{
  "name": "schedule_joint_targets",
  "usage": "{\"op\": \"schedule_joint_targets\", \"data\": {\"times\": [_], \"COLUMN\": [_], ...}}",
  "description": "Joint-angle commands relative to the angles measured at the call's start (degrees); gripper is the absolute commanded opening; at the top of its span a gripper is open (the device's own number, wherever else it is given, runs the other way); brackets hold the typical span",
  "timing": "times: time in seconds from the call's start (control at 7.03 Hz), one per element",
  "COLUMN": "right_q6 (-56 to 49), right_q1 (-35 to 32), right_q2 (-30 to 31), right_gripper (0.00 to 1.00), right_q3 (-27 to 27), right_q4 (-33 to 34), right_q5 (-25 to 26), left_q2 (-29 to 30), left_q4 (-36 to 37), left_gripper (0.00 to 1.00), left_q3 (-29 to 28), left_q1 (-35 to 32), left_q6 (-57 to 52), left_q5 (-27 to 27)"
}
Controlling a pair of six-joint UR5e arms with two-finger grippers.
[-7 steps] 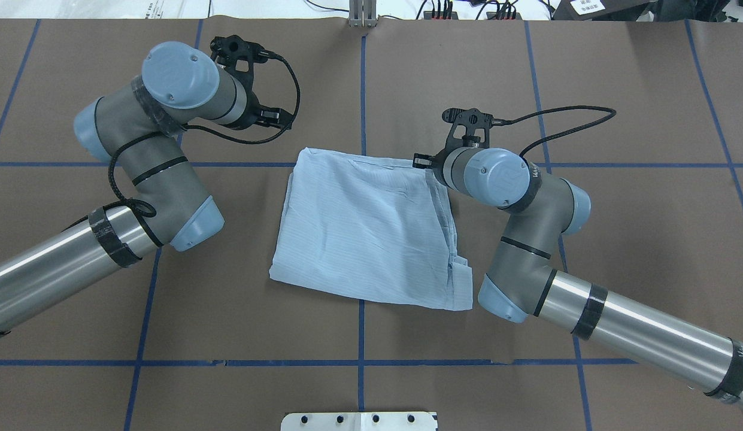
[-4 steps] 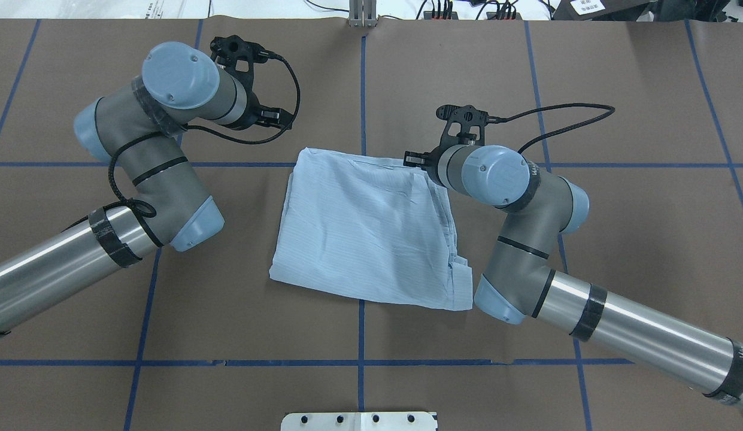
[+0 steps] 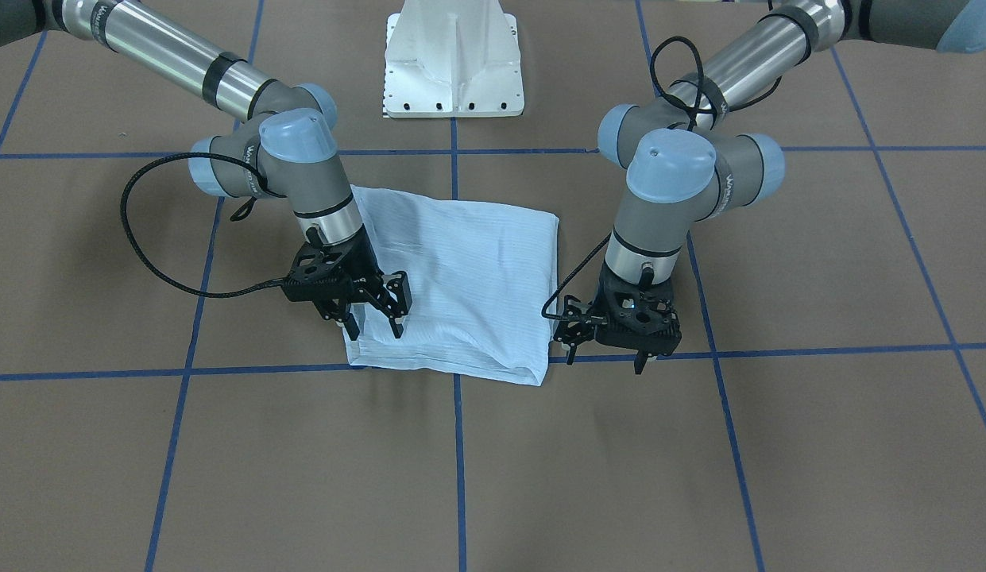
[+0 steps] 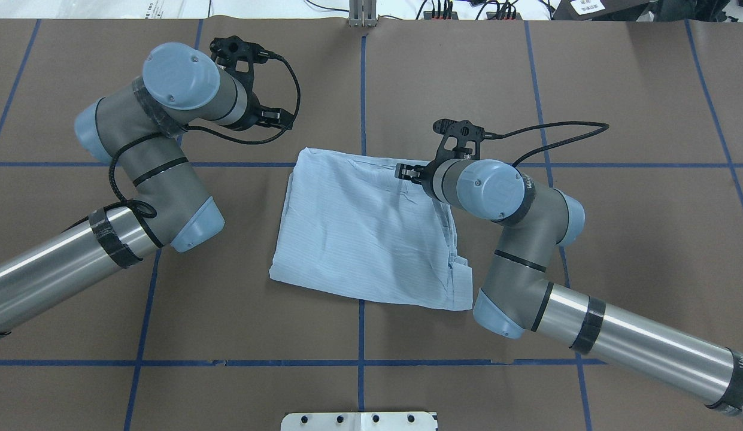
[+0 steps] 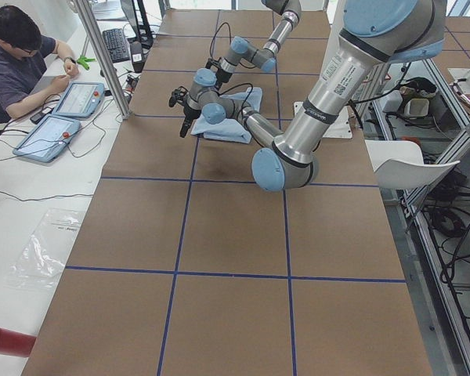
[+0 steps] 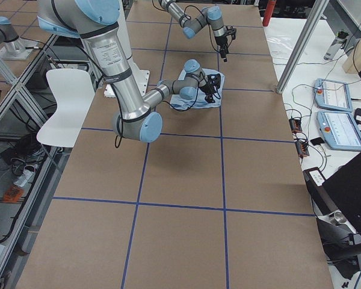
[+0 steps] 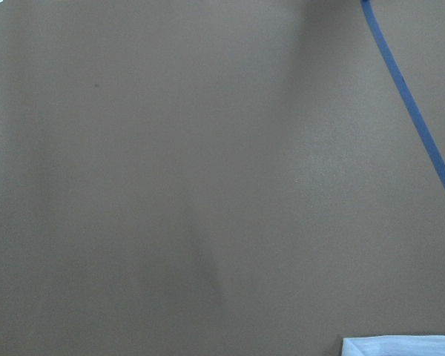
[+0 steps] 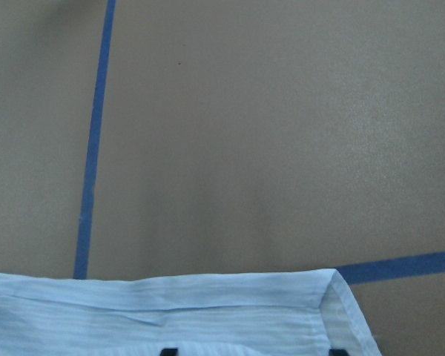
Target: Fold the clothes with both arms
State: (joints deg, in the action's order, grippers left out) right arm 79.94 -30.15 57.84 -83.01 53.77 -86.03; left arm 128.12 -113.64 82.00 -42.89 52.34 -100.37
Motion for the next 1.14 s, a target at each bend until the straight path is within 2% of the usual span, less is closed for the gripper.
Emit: {"op": "schedule_joint_targets", "data": {"times": [0.0, 0.28, 0.43, 0.57, 1.0], "right_q6": [0.5, 0.7, 0.7, 0.8, 0.7], "right_q1": [0.9, 1.8, 1.9, 1.9, 1.3], "right_q2": [0.1, 0.2, 0.2, 0.1, 0.3], "right_gripper": [0.68, 0.66, 0.54, 0.01, 0.0], "right_q3": [0.0, 0.2, 0.2, 0.0, -0.5], "right_q4": [0.0, 0.0, 0.0, -0.1, -0.2], "right_q5": [0.9, 2.4, 2.5, 2.5, 2.5], "left_q2": [-0.3, -0.3, -0.5, -0.9, -0.9], "left_q4": [0.0, -0.1, -0.9, -1.7, -1.7], "left_gripper": [1.0, 1.0, 1.0, 1.0, 1.0], "left_q3": [0.0, 0.0, 0.0, 0.0, 0.0], "left_q1": [0.0, 0.0, 0.0, 0.0, 0.0], "left_q6": [0.0, 0.0, -0.1, -0.1, -0.1], "left_q5": [0.0, 0.0, 0.0, 0.0, 0.0]}}
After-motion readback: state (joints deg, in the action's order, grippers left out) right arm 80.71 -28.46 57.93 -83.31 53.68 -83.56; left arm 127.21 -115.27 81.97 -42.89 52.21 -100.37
